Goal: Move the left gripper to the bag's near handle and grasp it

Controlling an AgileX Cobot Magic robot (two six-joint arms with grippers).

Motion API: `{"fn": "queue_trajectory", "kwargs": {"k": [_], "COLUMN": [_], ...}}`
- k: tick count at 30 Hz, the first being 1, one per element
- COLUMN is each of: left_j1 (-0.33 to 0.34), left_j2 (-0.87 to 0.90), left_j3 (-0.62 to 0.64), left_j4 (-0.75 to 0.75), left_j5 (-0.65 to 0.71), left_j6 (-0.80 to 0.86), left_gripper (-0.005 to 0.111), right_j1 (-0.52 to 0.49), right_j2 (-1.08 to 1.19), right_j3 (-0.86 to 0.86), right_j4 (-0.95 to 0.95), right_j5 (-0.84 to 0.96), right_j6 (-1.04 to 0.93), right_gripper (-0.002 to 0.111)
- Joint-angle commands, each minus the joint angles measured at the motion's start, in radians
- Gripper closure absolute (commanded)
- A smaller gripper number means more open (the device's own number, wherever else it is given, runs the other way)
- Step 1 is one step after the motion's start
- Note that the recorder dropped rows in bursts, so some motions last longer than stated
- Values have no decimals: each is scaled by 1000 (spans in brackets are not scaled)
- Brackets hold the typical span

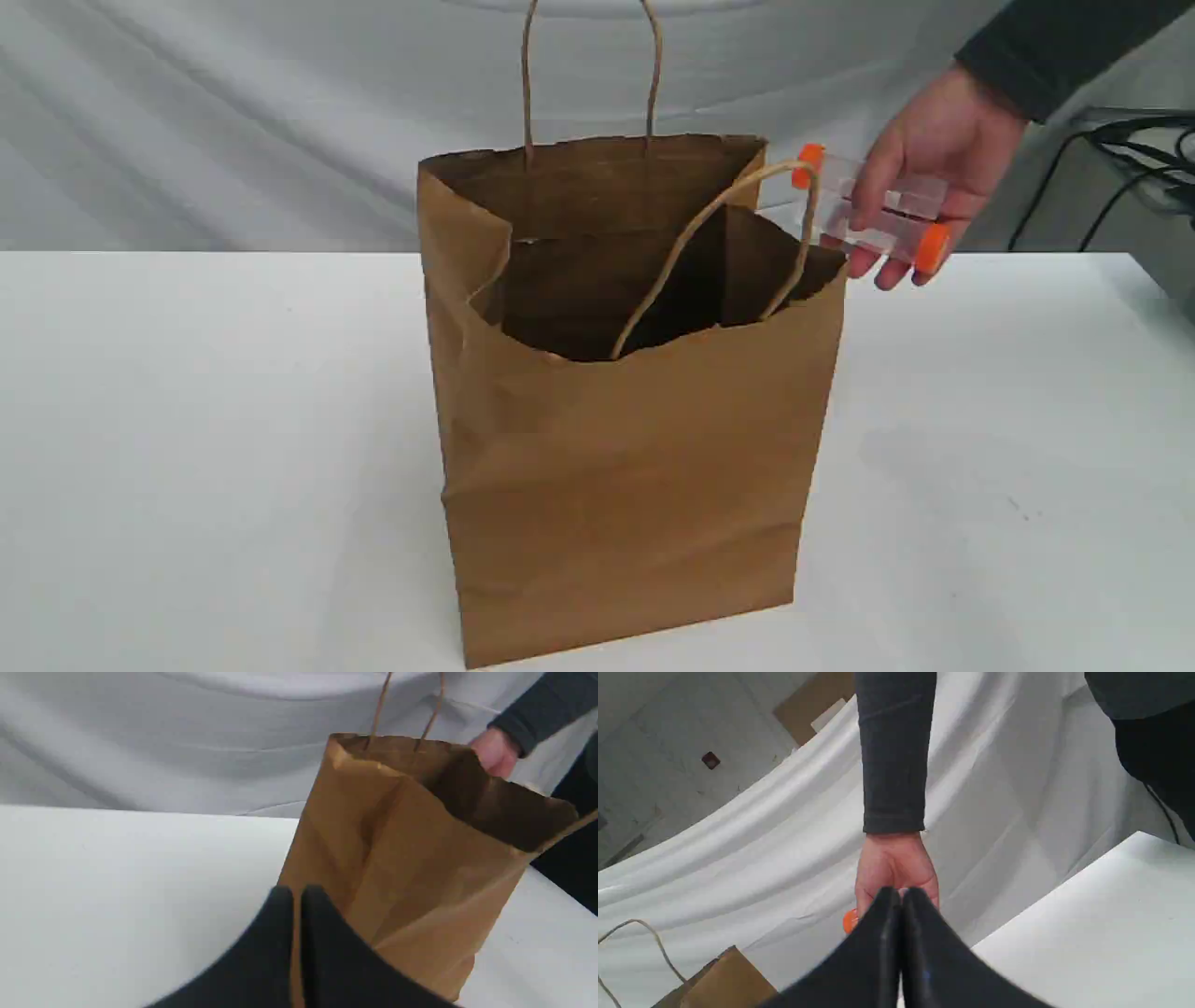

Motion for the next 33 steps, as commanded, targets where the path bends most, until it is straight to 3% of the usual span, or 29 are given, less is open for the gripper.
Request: {"fn": "queue_trajectory", "kwargs": {"k": [1, 10, 13, 16, 20, 22, 26, 33], "left_j1": [2, 2, -1, -58, -238, -338, -535, -710], "left_j2": [156, 578, 687, 770, 843, 867, 902, 936], "left_j3": [-123, -546, -657, -729, -776, -783, -783, -783], "left_j4": [-96, -92, -103, -123, -75, -10, 167, 314], "left_j5": [54, 444, 579, 648, 540, 448, 256, 7], "left_j6": [198, 277, 282, 282, 284, 286, 243, 174], "left_gripper": [103, 101, 95, 81, 55, 50, 49, 49], "right_j1": [-8, -8, -8, -8, -8, -8, -8, -8], "right_j2": [-3, -3, -3, -3, -3, -3, -3, -3], "right_j3": [4, 4, 4, 4, 4, 4, 4, 4], "right_j4": [-15, -37, -37, -37, -37, -37, -45, -45], "right_j5": [48, 87, 87, 94, 96, 98, 98, 122], "right_j6": [3, -3, -3, -6, -6, -6, -6, -6], "right_gripper": [108, 108, 108, 108, 108, 108, 108, 108]}}
